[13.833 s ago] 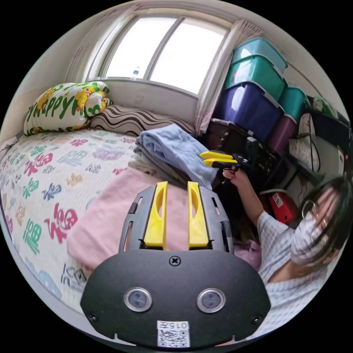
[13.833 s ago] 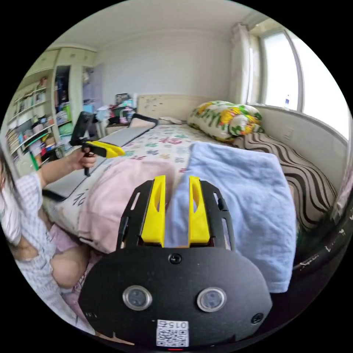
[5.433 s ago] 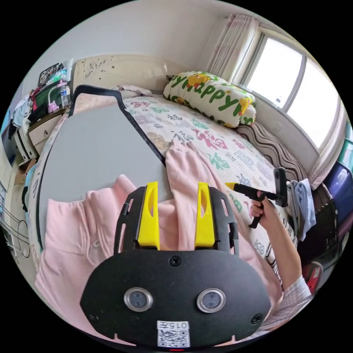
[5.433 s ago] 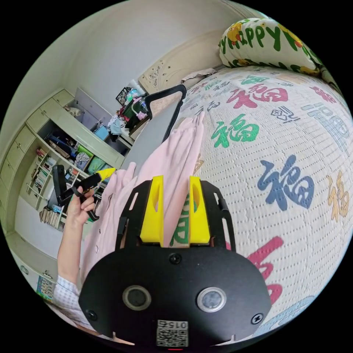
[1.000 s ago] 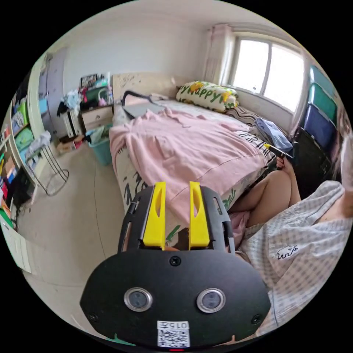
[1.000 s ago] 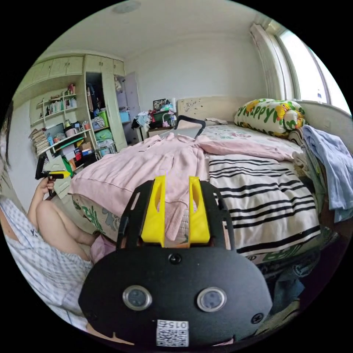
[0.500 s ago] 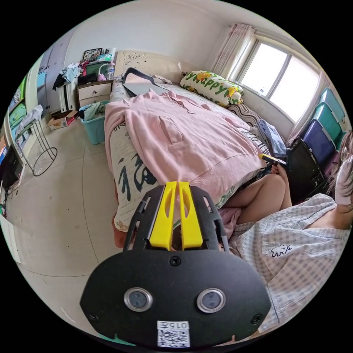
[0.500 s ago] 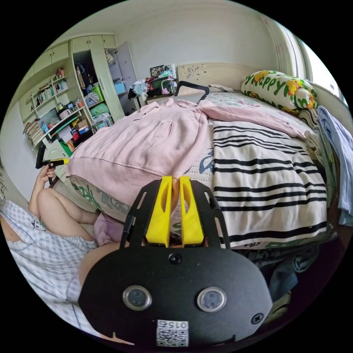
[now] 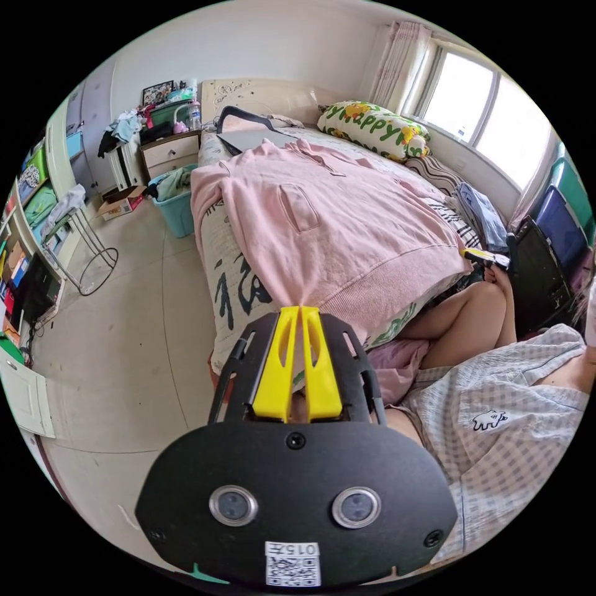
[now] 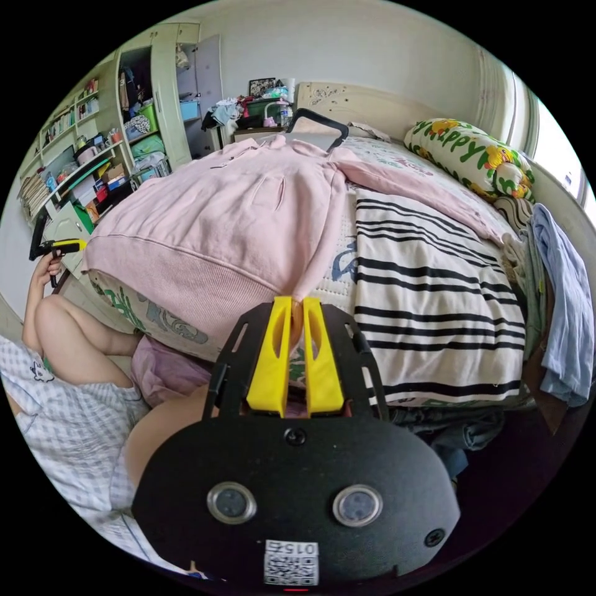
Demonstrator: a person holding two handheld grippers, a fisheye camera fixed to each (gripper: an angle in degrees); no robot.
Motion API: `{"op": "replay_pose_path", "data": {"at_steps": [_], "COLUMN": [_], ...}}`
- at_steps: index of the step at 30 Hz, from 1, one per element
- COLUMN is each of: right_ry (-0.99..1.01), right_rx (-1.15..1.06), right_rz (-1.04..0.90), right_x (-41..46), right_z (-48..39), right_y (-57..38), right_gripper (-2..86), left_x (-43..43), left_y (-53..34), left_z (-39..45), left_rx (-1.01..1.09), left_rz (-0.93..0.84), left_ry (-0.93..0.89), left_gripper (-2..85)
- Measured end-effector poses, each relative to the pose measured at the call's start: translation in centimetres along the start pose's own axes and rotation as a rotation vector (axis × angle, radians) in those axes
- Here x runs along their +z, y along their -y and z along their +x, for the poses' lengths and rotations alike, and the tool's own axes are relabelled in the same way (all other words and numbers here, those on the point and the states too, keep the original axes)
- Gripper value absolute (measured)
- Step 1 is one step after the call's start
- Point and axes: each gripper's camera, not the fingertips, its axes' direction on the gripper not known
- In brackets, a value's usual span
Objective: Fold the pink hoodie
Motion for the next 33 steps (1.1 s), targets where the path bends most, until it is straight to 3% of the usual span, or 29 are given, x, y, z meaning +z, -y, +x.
{"op": "replay_pose_path", "data": {"at_steps": [12,19,27,33], "right_ry": [0.029,0.213,0.02,0.003], "right_rx": [0.006,0.073,0.297,0.431], "right_rz": [0.031,0.084,0.266,0.261], "right_x": [-1.3,-4.2,-10.6,-9.8], "right_z": [4.0,11.0,22.6,32.6], "right_y": [0.7,-2.6,-1.7,6.2], "right_gripper": [6.1,7.9,6.0,7.3], "left_x": [1.8,0.1,1.0,10.7], "left_y": [-3.8,-6.9,2.2,16.5], "left_z": [0.3,-0.4,11.4,24.1], "left_rx": [0.032,-0.062,0.318,0.642], "left_rz": [-0.006,0.115,0.203,0.199], "left_ry": [0.028,0.049,0.151,-0.05], "left_gripper": [1.7,4.6,6.0,6.9]}}
